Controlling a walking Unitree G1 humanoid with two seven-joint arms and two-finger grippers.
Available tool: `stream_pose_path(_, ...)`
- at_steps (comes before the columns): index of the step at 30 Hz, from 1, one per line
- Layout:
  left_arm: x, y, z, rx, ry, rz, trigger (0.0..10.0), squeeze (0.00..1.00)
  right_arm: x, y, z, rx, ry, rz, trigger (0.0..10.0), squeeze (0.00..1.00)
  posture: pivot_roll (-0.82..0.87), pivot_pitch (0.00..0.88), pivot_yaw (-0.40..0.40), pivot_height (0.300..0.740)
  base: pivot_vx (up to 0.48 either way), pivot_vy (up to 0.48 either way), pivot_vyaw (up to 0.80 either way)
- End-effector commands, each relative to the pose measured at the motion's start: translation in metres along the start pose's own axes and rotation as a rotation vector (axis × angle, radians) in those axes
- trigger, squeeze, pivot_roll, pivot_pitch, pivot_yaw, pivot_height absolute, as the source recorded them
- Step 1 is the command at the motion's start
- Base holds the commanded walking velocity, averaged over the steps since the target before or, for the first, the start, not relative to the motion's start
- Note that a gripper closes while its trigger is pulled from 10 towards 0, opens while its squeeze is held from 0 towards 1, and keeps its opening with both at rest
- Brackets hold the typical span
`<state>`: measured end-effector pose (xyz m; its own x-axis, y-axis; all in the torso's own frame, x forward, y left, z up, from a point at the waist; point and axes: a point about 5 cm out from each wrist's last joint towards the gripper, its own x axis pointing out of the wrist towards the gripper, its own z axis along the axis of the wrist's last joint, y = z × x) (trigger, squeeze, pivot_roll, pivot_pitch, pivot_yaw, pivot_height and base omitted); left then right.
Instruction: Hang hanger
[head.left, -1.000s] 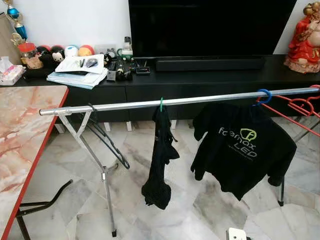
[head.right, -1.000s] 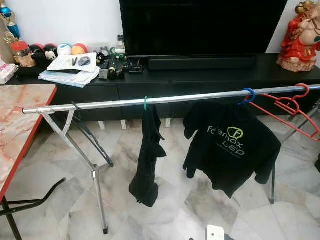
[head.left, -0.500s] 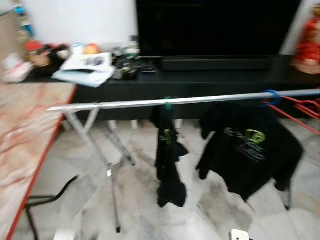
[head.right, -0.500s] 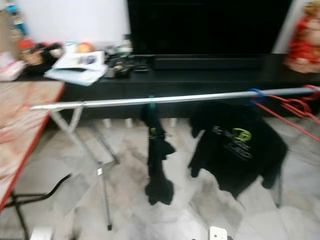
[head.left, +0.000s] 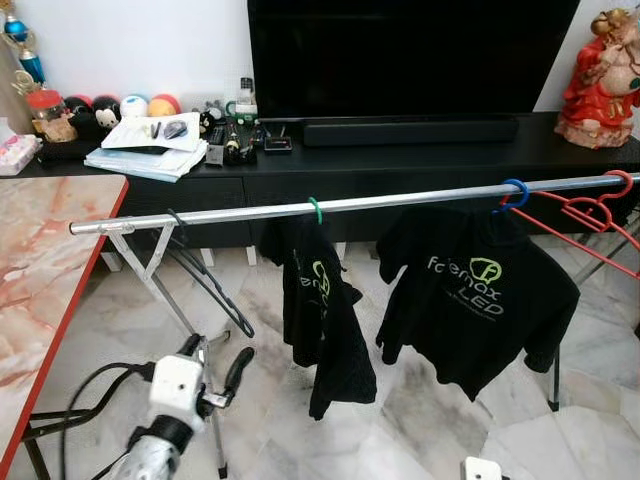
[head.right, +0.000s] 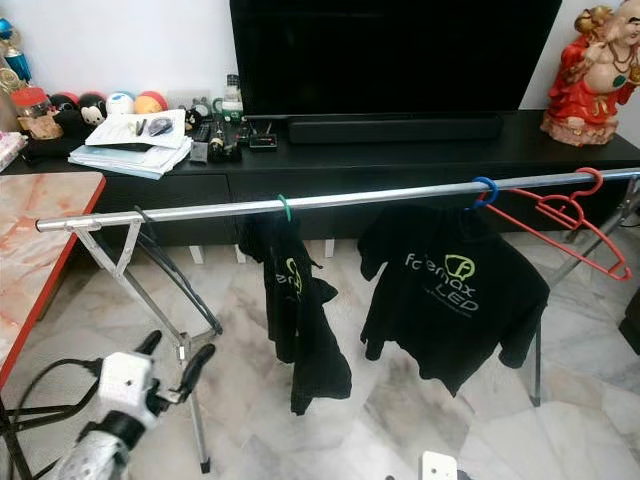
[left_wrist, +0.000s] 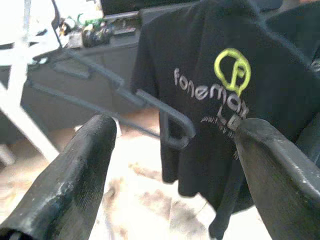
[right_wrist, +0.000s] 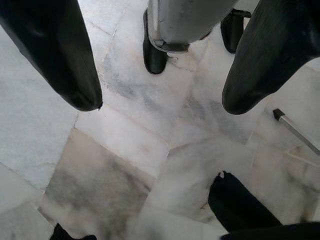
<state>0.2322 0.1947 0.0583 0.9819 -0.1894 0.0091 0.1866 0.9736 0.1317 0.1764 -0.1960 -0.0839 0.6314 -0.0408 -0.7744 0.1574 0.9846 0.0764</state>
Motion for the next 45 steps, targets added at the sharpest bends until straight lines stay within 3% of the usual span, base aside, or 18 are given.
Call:
stream_pose_path(1, -0.014, 0.002, -0.024, 0.003, 0.139, -0.015, 10.0, 0.00, -0.002, -0.001, -0.004, 0.006, -0.004, -0.002, 10.0, 0.00, 0.02, 0.024, 0.003, 0.740, 0.000, 0.000, 0.00)
stream_pose_path(3, -0.021, 0.005, -0.038, 0.012, 0.204, -0.007, 10.0, 0.00, -0.002, 0.000, -0.005, 0.006, -0.007, 0.001, 10.0, 0.00, 0.02, 0.018, 0.001, 0.740, 0.000, 0.000, 0.00)
stream_pose_path(6, -0.035, 0.008, -0.083, -0.001, 0.452, -0.004, 10.0, 0.00, -0.001, 0.003, -0.003, 0.003, -0.019, 0.017, 10.0, 0.00, 0.02, 0.006, 0.001, 0.740, 0.000, 0.000, 0.00)
stream_pose_path(8, -0.042, 0.008, -0.100, -0.015, 0.566, 0.015, 10.0, 0.00, -0.001, 0.004, 0.001, 0.009, -0.042, 0.022, 10.0, 0.00, 0.01, 0.000, 0.011, 0.740, 0.000, 0.000, 0.00)
stream_pose_path(11, -0.051, 0.011, -0.115, -0.066, 0.701, 0.107, 10.0, 0.00, 0.000, 0.004, 0.010, 0.035, -0.092, 0.020, 10.0, 0.00, -0.02, 0.000, 0.026, 0.740, 0.000, 0.000, 0.00)
stream_pose_path(15, -0.060, 0.011, -0.126, -0.085, 0.801, 0.141, 10.0, 0.00, 0.001, 0.004, 0.020, 0.058, -0.141, 0.020, 10.0, 0.00, -0.05, 0.000, 0.035, 0.740, 0.000, 0.000, 0.00)
stream_pose_path(22, -0.059, 0.008, -0.130, -0.102, 0.823, 0.186, 10.0, 0.00, 0.003, 0.017, 0.041, 0.031, -0.257, 0.079, 10.0, 0.00, -0.04, 0.037, 0.008, 0.740, 0.000, 0.000, 0.00)
stream_pose_path(26, -0.061, 0.007, -0.132, -0.136, 0.815, 0.231, 10.0, 0.00, -0.001, 0.023, 0.069, -0.014, -0.435, 0.100, 10.0, 0.00, -0.03, 0.053, -0.007, 0.740, 0.000, 0.000, 0.00)
stream_pose_path(29, -0.070, 0.006, -0.135, -0.129, 0.836, 0.225, 10.0, 0.00, -0.012, 0.033, 0.080, -0.145, -0.583, 0.160, 10.0, 0.00, -0.04, 0.057, -0.009, 0.740, 0.000, 0.000, 0.00)
stream_pose_path(32, -0.073, 0.006, -0.137, -0.128, 0.848, 0.230, 10.0, 0.00, -0.020, 0.037, 0.080, -0.149, -0.641, 0.183, 10.0, 0.00, -0.05, 0.056, -0.012, 0.740, 0.000, 0.000, 0.00)
stream_pose_path(34, -0.077, 0.006, -0.138, -0.136, 0.860, 0.246, 10.0, 0.00, -0.039, 0.038, 0.078, -0.119, -0.729, 0.166, 10.0, 0.00, -0.05, 0.057, -0.017, 0.740, 0.000, 0.000, 0.00)
stream_pose_path(38, -0.079, 0.005, -0.139, -0.143, 0.860, 0.253, 10.0, 0.00, -0.046, 0.035, 0.077, -0.097, -0.753, 0.140, 10.0, 0.00, -0.05, 0.060, -0.021, 0.740, 0.000, 0.000, 0.00)
stream_pose_path(42, -0.082, 0.004, -0.141, -0.150, 0.886, 0.253, 10.0, 0.00, -0.034, 0.035, 0.091, -0.095, -0.722, 0.101, 10.0, 0.00, -0.06, 0.074, -0.023, 0.740, 0.000, 0.000, 0.00)
stream_pose_path(45, -0.082, 0.004, -0.142, -0.151, 0.895, 0.252, 10.0, 0.00, -0.036, 0.039, 0.102, -0.075, -0.738, 0.113, 10.0, 0.00, -0.05, 0.075, -0.025, 0.740, 0.000, 0.000, 0.00)
